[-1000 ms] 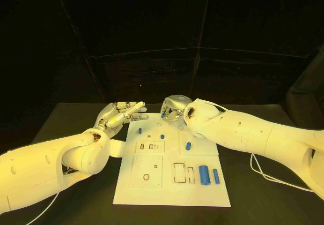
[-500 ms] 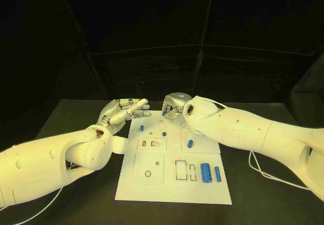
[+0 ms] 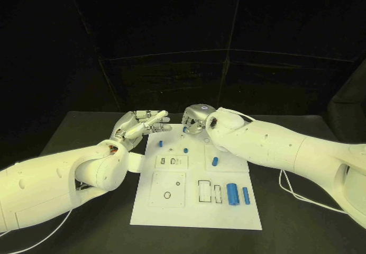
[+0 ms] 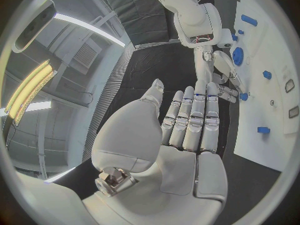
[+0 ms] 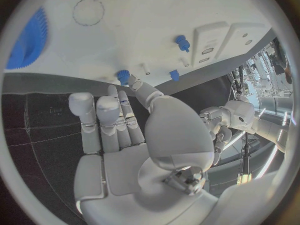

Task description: Assemble the parts on the task board

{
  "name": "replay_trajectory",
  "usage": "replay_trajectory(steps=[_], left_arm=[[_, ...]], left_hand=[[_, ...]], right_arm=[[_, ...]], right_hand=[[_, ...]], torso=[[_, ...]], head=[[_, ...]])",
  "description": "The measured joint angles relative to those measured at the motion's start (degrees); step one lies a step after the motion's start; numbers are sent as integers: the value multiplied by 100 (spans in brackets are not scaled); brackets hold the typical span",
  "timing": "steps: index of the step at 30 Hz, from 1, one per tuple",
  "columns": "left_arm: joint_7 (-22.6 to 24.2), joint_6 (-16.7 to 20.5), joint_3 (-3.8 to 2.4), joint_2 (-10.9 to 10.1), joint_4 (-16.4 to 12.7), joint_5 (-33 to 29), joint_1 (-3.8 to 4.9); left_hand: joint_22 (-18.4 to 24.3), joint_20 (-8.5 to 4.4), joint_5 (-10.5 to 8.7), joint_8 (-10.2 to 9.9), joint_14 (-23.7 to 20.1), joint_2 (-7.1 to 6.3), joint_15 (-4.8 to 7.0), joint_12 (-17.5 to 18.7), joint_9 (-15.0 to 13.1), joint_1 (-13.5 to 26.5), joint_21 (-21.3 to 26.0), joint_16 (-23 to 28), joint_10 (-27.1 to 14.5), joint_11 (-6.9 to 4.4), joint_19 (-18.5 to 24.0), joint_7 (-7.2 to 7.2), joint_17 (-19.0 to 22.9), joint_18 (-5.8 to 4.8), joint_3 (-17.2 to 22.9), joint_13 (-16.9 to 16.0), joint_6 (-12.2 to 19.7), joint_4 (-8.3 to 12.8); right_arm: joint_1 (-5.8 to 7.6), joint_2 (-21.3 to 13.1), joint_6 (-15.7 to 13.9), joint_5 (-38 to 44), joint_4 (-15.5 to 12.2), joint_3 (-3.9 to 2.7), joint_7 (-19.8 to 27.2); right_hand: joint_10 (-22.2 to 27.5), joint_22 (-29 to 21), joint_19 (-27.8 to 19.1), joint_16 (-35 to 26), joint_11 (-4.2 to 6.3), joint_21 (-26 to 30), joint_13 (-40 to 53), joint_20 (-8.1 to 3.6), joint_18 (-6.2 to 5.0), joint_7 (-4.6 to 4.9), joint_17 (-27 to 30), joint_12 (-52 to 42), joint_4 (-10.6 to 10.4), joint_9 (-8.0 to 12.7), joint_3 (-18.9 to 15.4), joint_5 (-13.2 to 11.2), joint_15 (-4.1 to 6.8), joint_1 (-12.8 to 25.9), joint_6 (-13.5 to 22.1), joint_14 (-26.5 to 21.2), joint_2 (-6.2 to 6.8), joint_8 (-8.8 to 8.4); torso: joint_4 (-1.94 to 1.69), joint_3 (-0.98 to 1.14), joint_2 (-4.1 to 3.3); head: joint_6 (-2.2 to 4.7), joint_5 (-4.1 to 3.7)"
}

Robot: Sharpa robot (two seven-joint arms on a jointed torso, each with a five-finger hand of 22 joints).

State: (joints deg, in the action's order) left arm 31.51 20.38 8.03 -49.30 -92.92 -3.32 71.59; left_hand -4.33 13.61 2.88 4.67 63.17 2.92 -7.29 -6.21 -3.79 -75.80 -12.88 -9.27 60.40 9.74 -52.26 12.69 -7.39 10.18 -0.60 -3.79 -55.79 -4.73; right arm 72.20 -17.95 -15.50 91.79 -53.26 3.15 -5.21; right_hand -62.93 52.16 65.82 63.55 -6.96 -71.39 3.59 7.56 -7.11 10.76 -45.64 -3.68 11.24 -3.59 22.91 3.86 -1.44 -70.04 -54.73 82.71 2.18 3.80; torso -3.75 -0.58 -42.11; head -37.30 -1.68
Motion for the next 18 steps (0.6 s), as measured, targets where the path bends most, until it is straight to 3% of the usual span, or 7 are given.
replay_trajectory(steps=[5,10,15,18], left_arm=[[-11,-6,0,3,2,0,5],[-18,-16,0,-7,7,-1,7],[-27,-51,0,-16,26,-1,7],[-33,-78,1,-19,33,-1,7]], left_hand=[[1,0,0,0,0,0,0,0,0,0,0,0,0,0,0,0,0,0,0,0,0,0],[7,0,0,0,0,0,0,0,0,0,23,29,0,0,0,0,-5,0,-16,5,0,16],[6,14,0,0,0,34,0,0,0,34,23,29,0,0,-14,17,-13,-1,-16,5,-16,16],[7,21,0,0,0,34,0,0,0,34,23,29,0,0,-21,21,-20,-1,-16,5,-21,16]], right_arm=[[0,-21,-19,-11,-27,0,0],[0,-246,-146,-37,-250,0,-25],[0,-889,-351,-235,-890,-2,-133],[1,-1325,-387,-429,-1272,-3,-198]], right_hand=[[61,-38,-20,-22,22,30,0,20,0,-15,60,0,-93,0,-93,-24,0,-16,159,0,89,0],[57,-36,-20,-22,22,35,12,20,0,-16,75,-94,-196,0,-197,-23,0,-45,356,0,135,0],[-541,232,162,185,102,-124,121,-13,0,-4,-201,-423,-342,-49,-280,29,58,-35,266,58,155,42],[-1051,405,299,317,214,-231,273,-84,-1,-72,-363,-706,-526,-47,-416,262,116,84,253,116,325,43]], torso=[[-1,0,0],[-1,6,2],[23,12,9],[47,17,13]], head=[[0,-6],[1,-5],[43,-26],[59,-55]])
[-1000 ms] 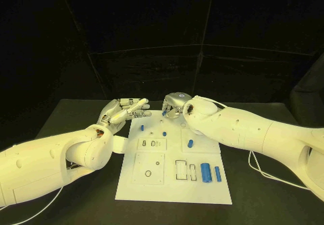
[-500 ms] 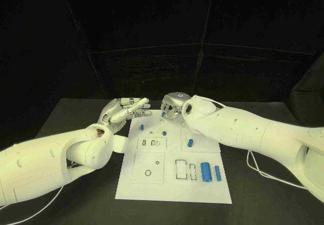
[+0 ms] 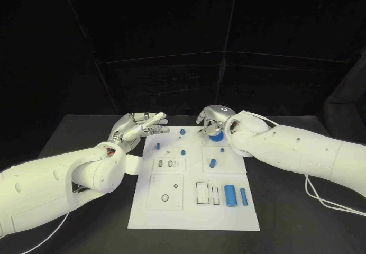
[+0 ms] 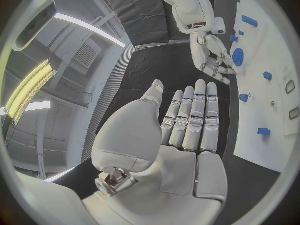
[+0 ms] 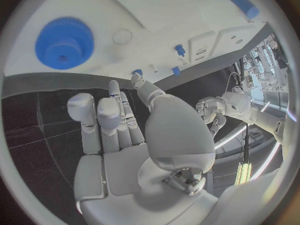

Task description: Assemble the parts on the task board

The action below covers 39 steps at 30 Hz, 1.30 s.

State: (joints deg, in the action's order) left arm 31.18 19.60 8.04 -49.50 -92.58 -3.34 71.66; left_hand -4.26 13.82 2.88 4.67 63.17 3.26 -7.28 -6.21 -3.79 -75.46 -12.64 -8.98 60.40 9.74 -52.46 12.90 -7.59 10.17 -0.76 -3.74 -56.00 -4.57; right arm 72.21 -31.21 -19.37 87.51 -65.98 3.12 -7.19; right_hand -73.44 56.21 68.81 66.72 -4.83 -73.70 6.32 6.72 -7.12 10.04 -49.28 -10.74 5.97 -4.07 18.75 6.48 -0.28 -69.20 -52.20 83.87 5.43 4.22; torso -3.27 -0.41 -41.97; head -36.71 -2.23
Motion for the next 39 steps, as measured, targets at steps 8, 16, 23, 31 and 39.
replay_trajectory(steps=[8,16,23,31,39], left_arm=[[-13,-60,7,-56,35,0,0],[-20,-100,14,-61,67,0,0],[-29,-132,15,-53,93,0,0],[-39,-160,18,-47,107,0,-2],[-53,-181,19,-43,110,0,-2]], left_hand=[[4,0,0,0,42,0,0,0,0,0,0,0,0,0,0,0,0,0,0,0,0,0],[4,0,0,0,42,21,0,0,0,21,0,0,20,20,0,0,1,0,0,-1,0,0],[4,0,0,0,42,21,0,0,0,21,0,0,20,20,0,0,2,0,0,-1,1,0],[3,0,0,0,42,21,0,0,0,21,0,0,20,20,0,-1,2,0,0,-2,1,0],[3,0,0,0,42,21,0,0,0,21,0,0,42,-2,0,-1,-3,0,0,-2,1,0]], right_arm=[[3,-864,158,-612,-593,-92,-109],[3,-1036,463,-879,-565,-109,-180],[0,-859,660,-888,-337,-113,-256],[-1,-673,822,-884,-192,-113,-334],[-1,-596,923,-887,-102,-113,-422]], right_hand=[[-561,862,557,878,195,-490,1648,-193,138,-193,-1208,-1742,-897,4,-1183,695,164,-151,114,-3,246,29],[-462,1445,841,1510,103,-807,5046,-89,228,-93,-2200,-4881,-1648,4,-1790,725,120,-709,282,17,170,97],[-642,1631,922,1698,63,-900,5988,-48,227,-53,-2551,-5730,-1808,4,-1841,725,79,-855,323,17,111,133],[-775,1743,986,1814,53,-934,6495,-26,318,-52,-2567,-6186,-1823,4,-1856,725,70,-916,323,9,50,155],[-945,1874,1089,1900,51,-1031,6863,-30,315,-52,-2567,-6608,-1813,-1,-1846,910,37,-1013,323,17,-47,221]], torso=[[69,22,14],[81,29,19],[75,23,10],[71,14,10],[70,13,10]], head=[[26,-39],[52,-94],[60,-113],[29,-110],[23,-110]])
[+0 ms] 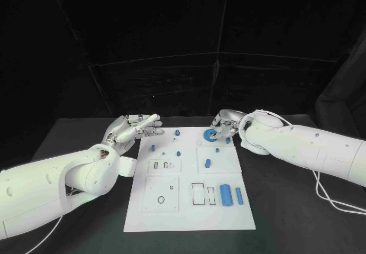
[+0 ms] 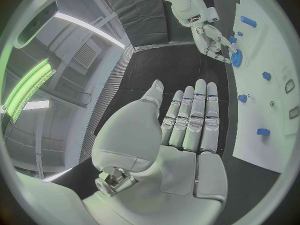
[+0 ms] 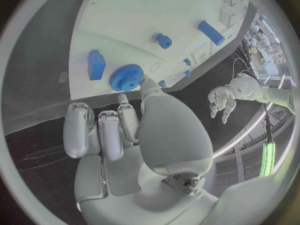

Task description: Assemble the parts on the task board

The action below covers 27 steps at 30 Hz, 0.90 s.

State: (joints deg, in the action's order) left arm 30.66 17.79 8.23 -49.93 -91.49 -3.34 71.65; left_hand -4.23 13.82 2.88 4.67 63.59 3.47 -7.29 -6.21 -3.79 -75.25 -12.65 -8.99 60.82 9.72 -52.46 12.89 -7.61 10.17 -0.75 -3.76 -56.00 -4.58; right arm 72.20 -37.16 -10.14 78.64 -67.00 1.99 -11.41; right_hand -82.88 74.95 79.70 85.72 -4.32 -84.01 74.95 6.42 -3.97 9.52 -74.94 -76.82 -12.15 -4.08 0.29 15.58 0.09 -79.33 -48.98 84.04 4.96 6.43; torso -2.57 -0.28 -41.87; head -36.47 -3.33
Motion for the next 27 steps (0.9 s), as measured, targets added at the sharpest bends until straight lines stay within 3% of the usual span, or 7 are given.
replay_trajectory(steps=[16,20,23,27], left_arm=[[-29,-27,1,9,7,0,0],[-35,-36,2,12,10,0,0],[-40,-43,3,15,14,0,0],[-45,-49,5,16,16,0,0]], left_hand=[[5,0,0,0,0,0,0,22,0,0,0,21,0,0,0,0,1,0,0,0,0,0],[5,0,0,0,0,0,0,22,0,0,0,20,0,0,0,0,1,0,0,-1,0,0],[5,0,0,0,0,0,0,22,0,0,0,20,0,0,0,0,2,0,0,-1,0,0],[5,0,0,0,0,0,0,22,0,0,0,20,0,1,0,0,2,0,0,-1,0,0]], right_arm=[[10,139,202,22,119,-9,-141],[15,152,226,90,104,-12,-192],[19,165,239,156,78,-15,-235],[20,170,240,236,42,-16,-277]], right_hand=[[-66,-1,69,47,-8,-48,1,13,0,4,1,-189,203,4,122,2,0,-151,-47,0,-151,50],[-66,-1,112,81,-8,-91,4,13,0,3,1,-273,314,5,233,-233,0,-230,-109,0,-255,84],[-66,-2,196,121,-8,-141,4,11,91,12,2,-466,385,4,304,-274,0,-246,-179,0,-311,94],[-69,-2,233,130,-4,-158,3,-8,90,-8,2,-708,480,4,407,-362,0,-279,-302,0,-386,145]], torso=[[0,5,1],[0,8,1],[1,8,1],[1,8,1]], head=[[-34,7],[-39,11],[-46,11],[-54,11]])
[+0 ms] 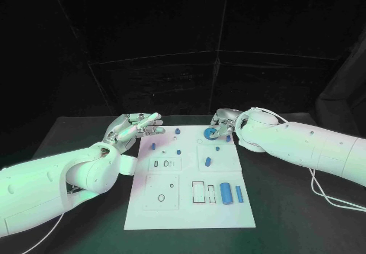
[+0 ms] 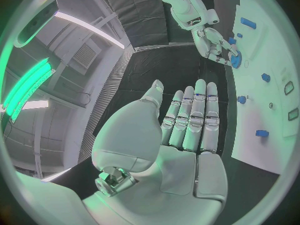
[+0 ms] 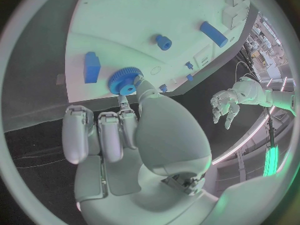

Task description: Assemble the parts on the task board

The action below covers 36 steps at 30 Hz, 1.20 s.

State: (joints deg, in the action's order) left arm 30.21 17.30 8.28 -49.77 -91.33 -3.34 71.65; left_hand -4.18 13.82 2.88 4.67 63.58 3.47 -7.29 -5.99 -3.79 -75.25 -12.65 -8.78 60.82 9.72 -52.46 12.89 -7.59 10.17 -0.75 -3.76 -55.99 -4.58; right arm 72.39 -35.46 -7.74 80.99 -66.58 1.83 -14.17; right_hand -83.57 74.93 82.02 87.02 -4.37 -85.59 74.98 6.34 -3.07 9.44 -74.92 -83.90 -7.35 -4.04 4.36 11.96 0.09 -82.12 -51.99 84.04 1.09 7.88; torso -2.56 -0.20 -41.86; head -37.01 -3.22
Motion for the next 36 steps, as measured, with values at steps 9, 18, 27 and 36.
replay_trajectory(steps=[9,18,27,36], left_arm=[[-10,-12,3,1,4,0,0],[-22,-13,5,-14,-6,0,0],[-27,-7,6,-43,-33,0,0],[-26,2,6,-41,-34,0,1]], left_hand=[[-1,0,0,0,0,0,0,0,0,0,0,-1,0,0,0,0,0,0,0,0,0,0],[5,0,0,-22,0,0,0,0,0,0,0,-3,0,0,0,0,1,0,-16,0,0,16],[5,0,0,-22,0,0,0,24,0,0,23,20,0,0,0,0,1,0,-16,0,0,16],[10,0,0,-22,0,0,0,24,0,0,23,19,0,0,0,0,2,0,-16,0,0,16]], right_arm=[[-26,4,-200,209,-125,11,-26],[-54,-39,-762,439,-583,18,-27],[-56,171,-976,648,-1048,16,-100],[-59,824,-996,882,-694,18,-147]], right_hand=[[-56,0,93,22,121,-66,0,-93,-1,-11,0,-219,343,-3,611,-557,66,-144,-258,0,-143,126],[-36,-1,175,50,183,-133,0,-133,89,-10,1,-280,473,1,836,-844,107,-26,-258,1,-271,125],[-36,-1,175,50,183,-133,-1,-133,89,-10,1,-279,470,7,942,-815,106,216,-258,1,-179,126],[-36,-1,174,50,182,-160,-1,-133,88,-10,2,-279,473,8,1010,-816,106,246,-258,1,-162,126]], torso=[[0,-2,2],[1,-5,5],[-4,-8,8],[-19,-9,-2]], head=[[-5,13],[22,51],[36,138],[13,177]])
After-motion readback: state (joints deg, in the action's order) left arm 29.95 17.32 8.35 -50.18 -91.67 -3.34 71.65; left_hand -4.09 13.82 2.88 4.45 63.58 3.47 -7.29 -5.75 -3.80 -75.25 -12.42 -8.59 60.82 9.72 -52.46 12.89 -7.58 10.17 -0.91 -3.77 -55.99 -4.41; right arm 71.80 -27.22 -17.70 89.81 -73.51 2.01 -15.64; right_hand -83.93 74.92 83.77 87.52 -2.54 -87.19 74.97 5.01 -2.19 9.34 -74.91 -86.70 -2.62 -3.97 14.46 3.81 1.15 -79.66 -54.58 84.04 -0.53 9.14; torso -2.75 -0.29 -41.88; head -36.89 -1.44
